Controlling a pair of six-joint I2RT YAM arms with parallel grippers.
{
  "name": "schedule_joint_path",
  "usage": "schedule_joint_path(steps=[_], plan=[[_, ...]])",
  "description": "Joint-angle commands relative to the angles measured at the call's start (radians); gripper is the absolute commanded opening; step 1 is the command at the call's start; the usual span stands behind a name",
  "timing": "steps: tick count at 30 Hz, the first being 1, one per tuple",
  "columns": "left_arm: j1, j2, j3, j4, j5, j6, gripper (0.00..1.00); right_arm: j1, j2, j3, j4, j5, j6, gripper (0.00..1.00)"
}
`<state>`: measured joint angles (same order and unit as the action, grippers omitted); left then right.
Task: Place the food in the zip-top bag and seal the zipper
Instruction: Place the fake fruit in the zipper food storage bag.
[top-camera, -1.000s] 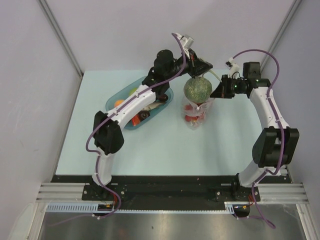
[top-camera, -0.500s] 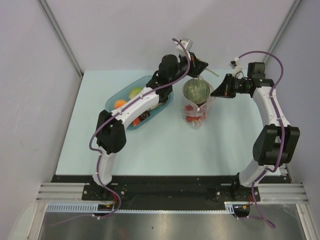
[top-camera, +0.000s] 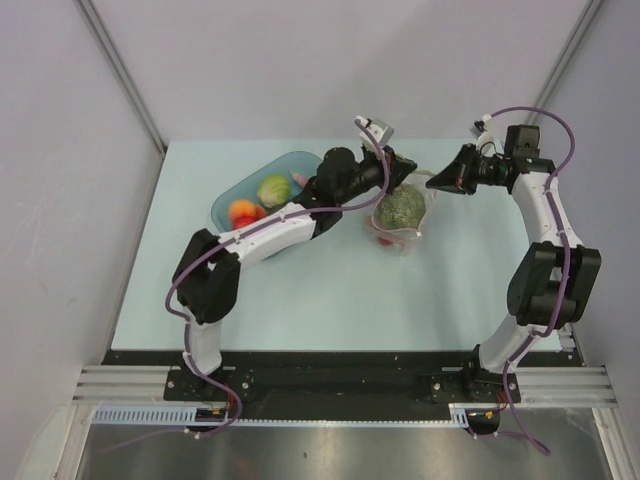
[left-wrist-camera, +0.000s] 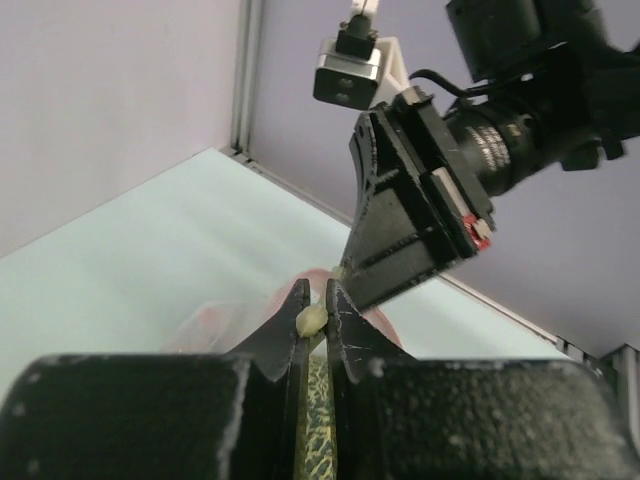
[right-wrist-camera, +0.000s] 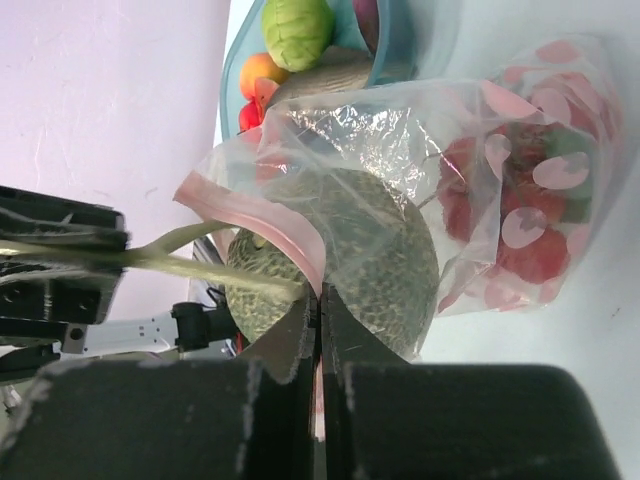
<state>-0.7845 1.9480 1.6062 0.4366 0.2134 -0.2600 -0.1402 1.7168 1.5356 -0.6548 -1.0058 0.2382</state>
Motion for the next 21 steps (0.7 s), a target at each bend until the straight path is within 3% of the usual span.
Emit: schedule_joint_path(steps=[1, 4, 7, 8, 10, 16, 18, 21], plan=[[0.04, -0.135, -0.051, 0.142, 0.144, 0.001, 0.1, -0.016, 0.003, 0.037, 0.06, -0.039, 0.043, 0.0], [0.051, -0.138, -0.048, 0.096, 0.173, 0.031, 0.05, -0.016, 0.01, 0.035, 0.061, -0.039, 0.044, 0.0], [0.065, -0.13, -0.04, 0.053, 0.268, 0.085, 0.12, -0.016, 0.015, 0.037, 0.069, -0.037, 0.05, 0.0], [0.067, -0.124, -0.02, 0.031, 0.297, 0.103, 0.19, -0.016, 0.014, 0.037, 0.073, -0.037, 0.052, 0.0], [0.065, -0.118, 0.012, -0.089, 0.334, 0.189, 0.23, -0.016, 0.015, 0.037, 0.083, -0.037, 0.064, 0.0], [0.044, -0.066, 0.129, -0.355, 0.206, 0.419, 0.18, -0.013, 0.015, 0.04, 0.112, -0.047, 0.09, 0.0], [0.044, -0.052, 0.172, -0.406, 0.218, 0.458, 0.22, -0.006, 0.017, 0.04, 0.113, -0.045, 0.092, 0.0], [0.073, -0.086, 0.13, -0.388, 0.228, 0.37, 0.4, 0.001, 0.018, 0.043, 0.121, -0.043, 0.099, 0.0]])
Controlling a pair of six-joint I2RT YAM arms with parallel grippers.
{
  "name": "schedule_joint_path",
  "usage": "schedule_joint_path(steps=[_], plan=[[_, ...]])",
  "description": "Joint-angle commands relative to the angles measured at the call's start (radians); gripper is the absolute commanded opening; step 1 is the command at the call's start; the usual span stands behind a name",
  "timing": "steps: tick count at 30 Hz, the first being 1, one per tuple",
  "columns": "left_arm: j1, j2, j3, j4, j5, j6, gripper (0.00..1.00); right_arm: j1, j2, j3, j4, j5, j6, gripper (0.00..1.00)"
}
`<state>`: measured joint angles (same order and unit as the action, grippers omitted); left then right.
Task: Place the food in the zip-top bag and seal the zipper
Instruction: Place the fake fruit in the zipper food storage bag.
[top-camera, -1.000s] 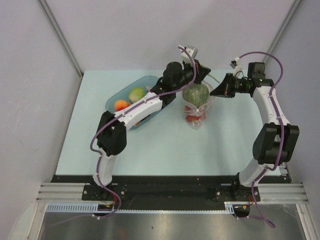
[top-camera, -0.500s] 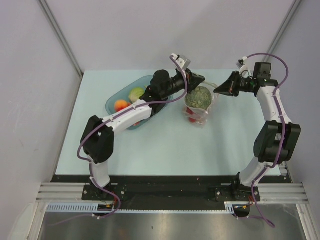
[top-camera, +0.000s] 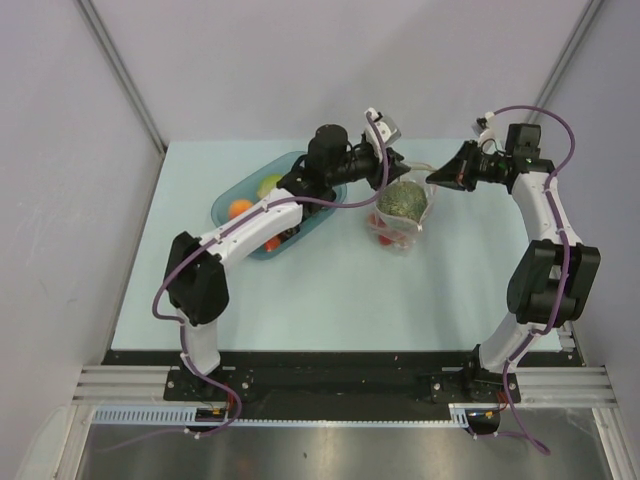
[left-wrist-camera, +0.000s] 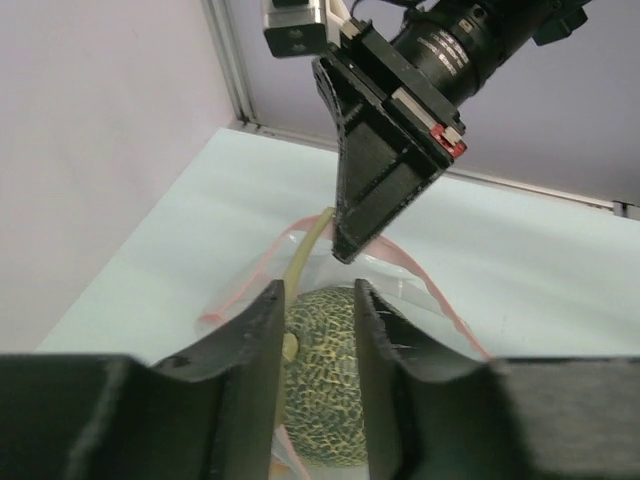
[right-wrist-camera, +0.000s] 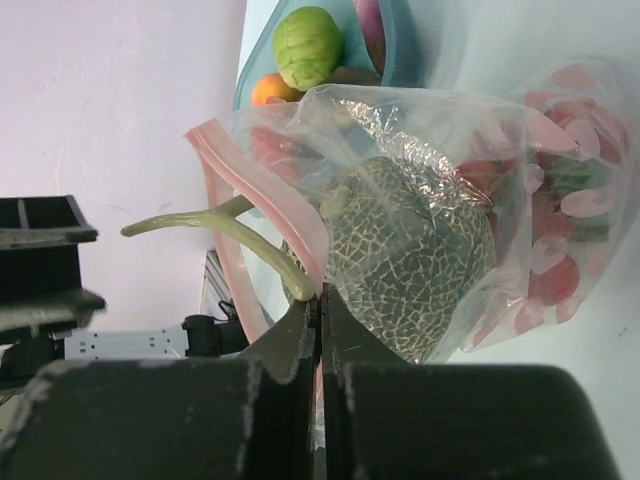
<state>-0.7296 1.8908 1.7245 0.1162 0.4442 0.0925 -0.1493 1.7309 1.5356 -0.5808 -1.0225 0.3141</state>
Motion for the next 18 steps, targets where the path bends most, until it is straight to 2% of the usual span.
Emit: schedule_joint_path(steps=[1, 5, 7, 9, 13, 18], plan=[[0.042, -0.053, 0.001, -0.07, -0.002, -0.012, 0.47, 0.011, 0.004, 0.044, 0.048, -0.024, 0.025, 0.0], [0.085, -0.091, -0.037, -0.171, -0.083, -0.118, 0.6, 0.016, 0.002, 0.047, 0.044, -0.018, 0.014, 0.0], [0.104, -0.102, -0.046, -0.245, -0.062, -0.157, 0.67, 0.016, -0.001, 0.05, 0.038, -0.014, 0.007, 0.0], [0.104, -0.11, -0.062, -0.311, -0.043, -0.181, 0.68, 0.017, 0.001, 0.057, 0.029, -0.013, -0.004, 0.0], [0.098, -0.113, -0.112, -0.332, -0.033, -0.229, 0.69, 0.02, 0.002, 0.06, 0.018, -0.008, -0.015, 0.0], [0.101, -0.058, -0.048, -0.351, -0.01, -0.296, 0.65, 0.039, -0.002, 0.066, 0.003, 0.002, -0.04, 0.0]])
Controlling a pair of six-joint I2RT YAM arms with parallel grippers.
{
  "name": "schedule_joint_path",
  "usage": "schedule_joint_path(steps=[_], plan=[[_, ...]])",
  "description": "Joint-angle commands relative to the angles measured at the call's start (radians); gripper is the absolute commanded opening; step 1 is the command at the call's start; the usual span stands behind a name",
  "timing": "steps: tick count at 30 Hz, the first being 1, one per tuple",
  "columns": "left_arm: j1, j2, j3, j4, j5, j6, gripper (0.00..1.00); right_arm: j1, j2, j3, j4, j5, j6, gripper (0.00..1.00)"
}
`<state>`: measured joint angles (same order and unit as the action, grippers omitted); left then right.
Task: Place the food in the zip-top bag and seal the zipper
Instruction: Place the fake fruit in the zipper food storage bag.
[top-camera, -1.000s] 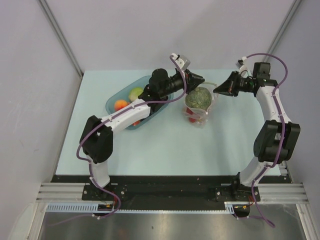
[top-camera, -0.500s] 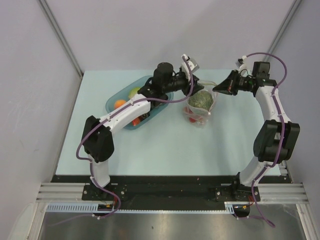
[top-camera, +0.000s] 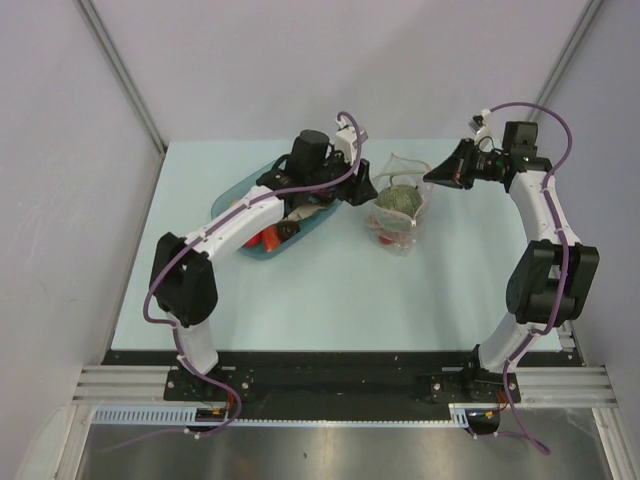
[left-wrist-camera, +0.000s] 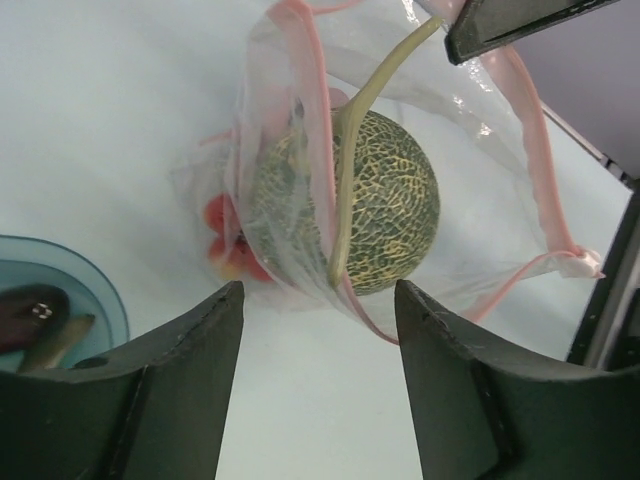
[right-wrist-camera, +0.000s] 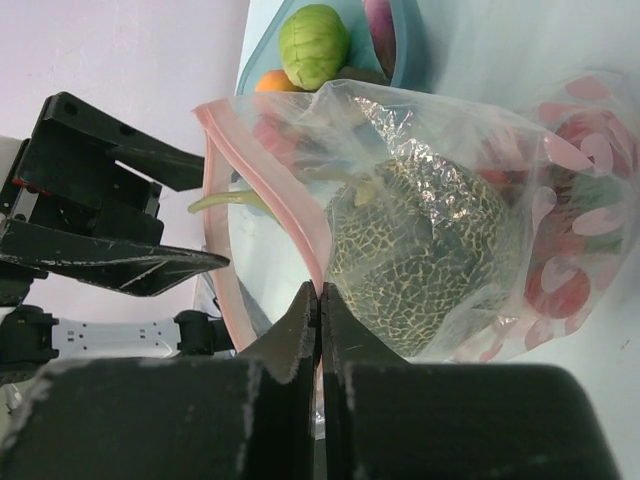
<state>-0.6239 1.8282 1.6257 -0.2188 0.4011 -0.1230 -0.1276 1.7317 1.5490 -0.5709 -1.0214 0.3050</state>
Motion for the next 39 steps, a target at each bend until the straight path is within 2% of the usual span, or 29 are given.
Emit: schedule_joint_path(steps=[1, 3, 4, 5, 6, 8, 9, 15, 19, 21, 23, 24, 25, 27, 29, 30, 35, 38, 39], plan=[[-0.005, 0.006, 0.059, -0.011, 0.047, -0.084, 0.64, 0.022, -0.004, 0.054, -0.01, 0.004, -0.04, 0.0], [-0.007, 0.013, 0.079, -0.014, 0.059, -0.084, 0.55, 0.031, -0.012, 0.054, -0.015, 0.007, -0.043, 0.0], [-0.005, 0.016, 0.098, -0.025, 0.07, -0.083, 0.36, 0.032, -0.021, 0.051, -0.017, 0.009, -0.047, 0.0], [-0.004, 0.016, 0.109, -0.055, 0.077, -0.079, 0.28, 0.032, -0.026, 0.051, -0.02, 0.012, -0.049, 0.0], [-0.002, 0.008, 0.12, -0.071, 0.085, -0.061, 0.13, 0.032, -0.032, 0.051, -0.021, 0.015, -0.049, 0.0], [0.0, -0.013, 0.135, -0.093, 0.094, -0.034, 0.02, 0.031, -0.056, 0.052, -0.021, 0.021, -0.055, 0.0], [0.0, -0.032, 0.135, -0.093, 0.102, -0.023, 0.0, 0.031, -0.066, 0.054, -0.021, 0.026, -0.055, 0.0], [-0.005, -0.087, 0.23, -0.155, 0.133, 0.04, 0.0, 0.051, -0.122, 0.098, -0.015, 0.015, -0.011, 0.0], [-0.028, -0.018, 0.449, -0.339, 0.079, 0.12, 0.0, 0.089, -0.153, 0.106, -0.052, 0.038, -0.036, 0.0], [-0.033, 0.016, 0.479, -0.416, 0.055, 0.177, 0.0, 0.105, -0.158, 0.076, -0.084, 0.075, -0.075, 0.0], [-0.031, 0.011, 0.445, -0.422, 0.036, 0.165, 0.12, 0.118, -0.162, 0.037, -0.07, 0.101, -0.072, 0.0], [-0.024, 0.005, 0.425, -0.416, 0.033, 0.148, 0.38, 0.12, -0.162, 0.004, -0.048, 0.119, -0.069, 0.0], [-0.017, -0.006, 0.374, -0.386, 0.028, 0.129, 0.51, 0.12, -0.161, -0.007, -0.04, 0.127, -0.063, 0.0], [0.001, -0.035, 0.323, -0.367, 0.021, 0.06, 0.67, 0.114, -0.158, -0.02, -0.03, 0.136, -0.06, 0.0], [0.007, -0.058, 0.251, -0.349, -0.007, 0.016, 0.72, 0.105, -0.156, -0.023, -0.03, 0.138, -0.057, 0.0], [0.01, -0.082, 0.2, -0.343, -0.013, 0.011, 0.78, 0.102, -0.156, -0.024, -0.03, 0.138, -0.056, 0.0], [0.009, -0.119, 0.1, -0.317, -0.021, -0.024, 0.77, 0.097, -0.165, -0.03, -0.033, 0.13, -0.053, 0.0], [0.004, -0.112, 0.103, -0.33, -0.004, -0.029, 0.68, 0.098, -0.169, -0.027, -0.035, 0.124, -0.05, 0.0], [0.006, -0.109, 0.105, -0.336, 0.004, -0.027, 0.56, 0.1, -0.17, -0.024, -0.035, 0.123, -0.049, 0.0]])
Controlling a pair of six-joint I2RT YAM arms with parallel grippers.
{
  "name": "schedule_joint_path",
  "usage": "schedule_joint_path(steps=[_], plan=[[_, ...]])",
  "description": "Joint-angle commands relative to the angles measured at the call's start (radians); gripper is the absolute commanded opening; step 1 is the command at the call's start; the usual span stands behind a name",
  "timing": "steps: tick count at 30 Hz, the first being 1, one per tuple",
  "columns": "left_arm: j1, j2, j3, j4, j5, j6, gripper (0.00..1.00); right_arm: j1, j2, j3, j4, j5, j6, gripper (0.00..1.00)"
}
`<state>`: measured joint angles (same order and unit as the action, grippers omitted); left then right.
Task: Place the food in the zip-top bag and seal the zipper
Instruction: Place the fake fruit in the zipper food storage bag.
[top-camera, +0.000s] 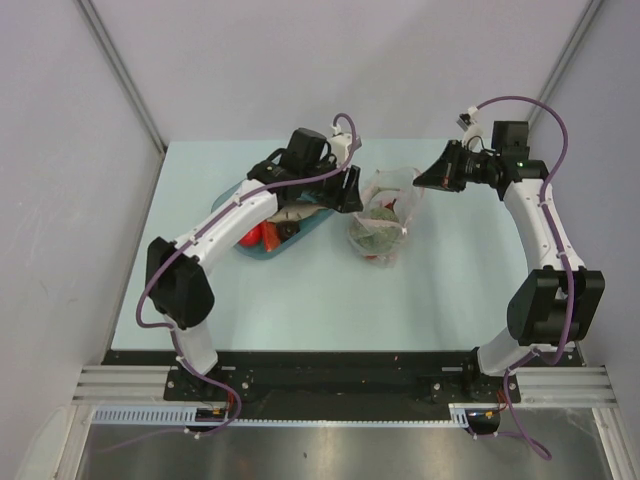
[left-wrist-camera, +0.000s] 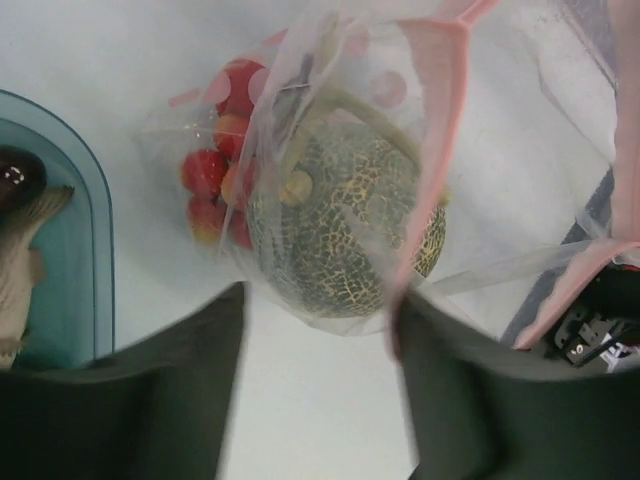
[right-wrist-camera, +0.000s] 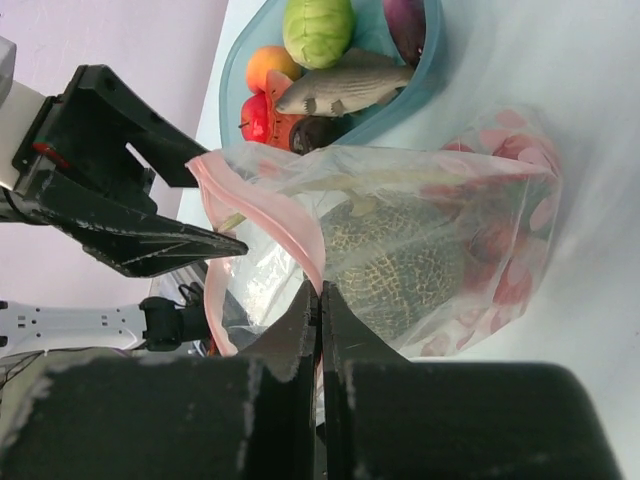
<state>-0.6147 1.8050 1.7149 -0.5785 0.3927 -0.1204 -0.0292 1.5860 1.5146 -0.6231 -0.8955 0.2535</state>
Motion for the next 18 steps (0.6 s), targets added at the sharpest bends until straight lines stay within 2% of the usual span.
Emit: schedule_joint_path(steps=[1, 2, 3, 5, 8, 10, 13, 16, 18], plan=[[-0.003, -0.085, 0.023, 0.013, 0.018, -0.03, 0.47, 0.003, -0.026, 0.012, 0.017, -0.005, 0.004, 0.0], [-0.003, -0.087, 0.028, 0.011, 0.026, -0.027, 0.37, 0.005, -0.027, 0.019, 0.017, -0.008, 0.003, 0.0], [-0.003, -0.093, 0.034, 0.008, 0.047, -0.025, 0.16, 0.006, -0.034, 0.025, 0.014, -0.01, 0.003, 0.0], [0.0, -0.137, 0.048, 0.034, 0.099, -0.019, 0.0, 0.012, -0.041, 0.047, -0.001, -0.017, 0.001, 0.0], [-0.002, -0.215, 0.031, 0.149, 0.17, -0.031, 0.0, 0.02, -0.076, 0.073, -0.024, -0.017, -0.002, 0.0], [-0.002, -0.225, 0.041, 0.169, 0.204, -0.042, 0.0, 0.023, -0.109, 0.096, -0.035, -0.005, 0.0, 0.0], [0.001, -0.194, 0.045, 0.161, 0.215, -0.053, 0.0, 0.026, -0.127, 0.107, -0.061, 0.038, -0.031, 0.0], [0.038, -0.162, -0.01, 0.223, 0.207, -0.111, 0.0, 0.071, -0.121, 0.079, -0.087, 0.102, -0.078, 0.0], [0.072, -0.122, 0.002, 0.197, 0.216, -0.113, 0.0, 0.087, -0.11, 0.062, -0.092, 0.133, -0.095, 0.0]])
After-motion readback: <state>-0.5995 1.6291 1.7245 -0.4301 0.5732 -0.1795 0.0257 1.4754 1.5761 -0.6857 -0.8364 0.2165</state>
